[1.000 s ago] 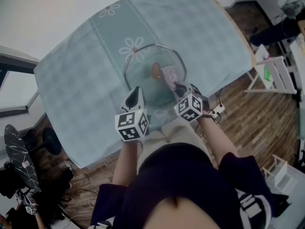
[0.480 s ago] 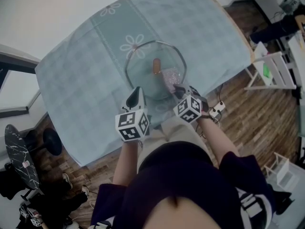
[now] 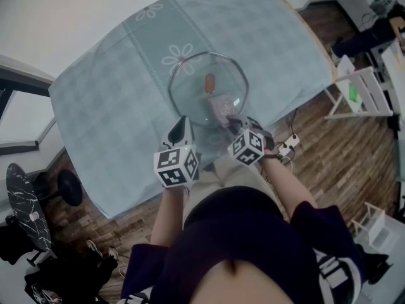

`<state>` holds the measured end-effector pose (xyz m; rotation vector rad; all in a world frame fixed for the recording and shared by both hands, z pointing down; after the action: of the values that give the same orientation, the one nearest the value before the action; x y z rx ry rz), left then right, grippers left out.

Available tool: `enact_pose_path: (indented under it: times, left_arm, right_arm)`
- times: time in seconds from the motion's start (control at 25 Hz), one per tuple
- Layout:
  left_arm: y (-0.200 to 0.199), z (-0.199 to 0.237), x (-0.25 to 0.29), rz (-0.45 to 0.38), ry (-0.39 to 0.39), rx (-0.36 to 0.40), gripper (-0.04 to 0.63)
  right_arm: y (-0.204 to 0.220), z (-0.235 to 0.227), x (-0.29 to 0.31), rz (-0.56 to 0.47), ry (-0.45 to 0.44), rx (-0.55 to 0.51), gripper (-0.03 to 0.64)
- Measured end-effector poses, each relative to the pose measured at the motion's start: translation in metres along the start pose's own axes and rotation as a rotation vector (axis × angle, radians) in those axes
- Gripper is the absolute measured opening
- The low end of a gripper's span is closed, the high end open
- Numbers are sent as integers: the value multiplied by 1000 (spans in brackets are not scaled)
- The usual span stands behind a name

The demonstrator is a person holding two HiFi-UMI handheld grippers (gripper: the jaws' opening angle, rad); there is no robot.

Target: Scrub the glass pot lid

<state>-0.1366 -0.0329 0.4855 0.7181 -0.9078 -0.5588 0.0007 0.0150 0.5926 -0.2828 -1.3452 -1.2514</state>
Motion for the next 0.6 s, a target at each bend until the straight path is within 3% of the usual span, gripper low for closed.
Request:
enact_pose_path:
  times: [0.6]
  left_arm:
    - [5,8,-16,-15,-6,-18,2]
  right_arm:
    - [-20,42,0,-38,-78,-46,74]
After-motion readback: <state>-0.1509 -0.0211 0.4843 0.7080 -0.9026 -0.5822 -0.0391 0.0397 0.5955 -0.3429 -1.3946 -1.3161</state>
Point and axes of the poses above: the fingertips, and each gripper's own axes: x forward along the fingers, z to its left, y out of its underside, the point moved 2 cm from there along -x, backward along the fingers, and after that the axes turned 6 degrees about -x, right-handed, at the moved point
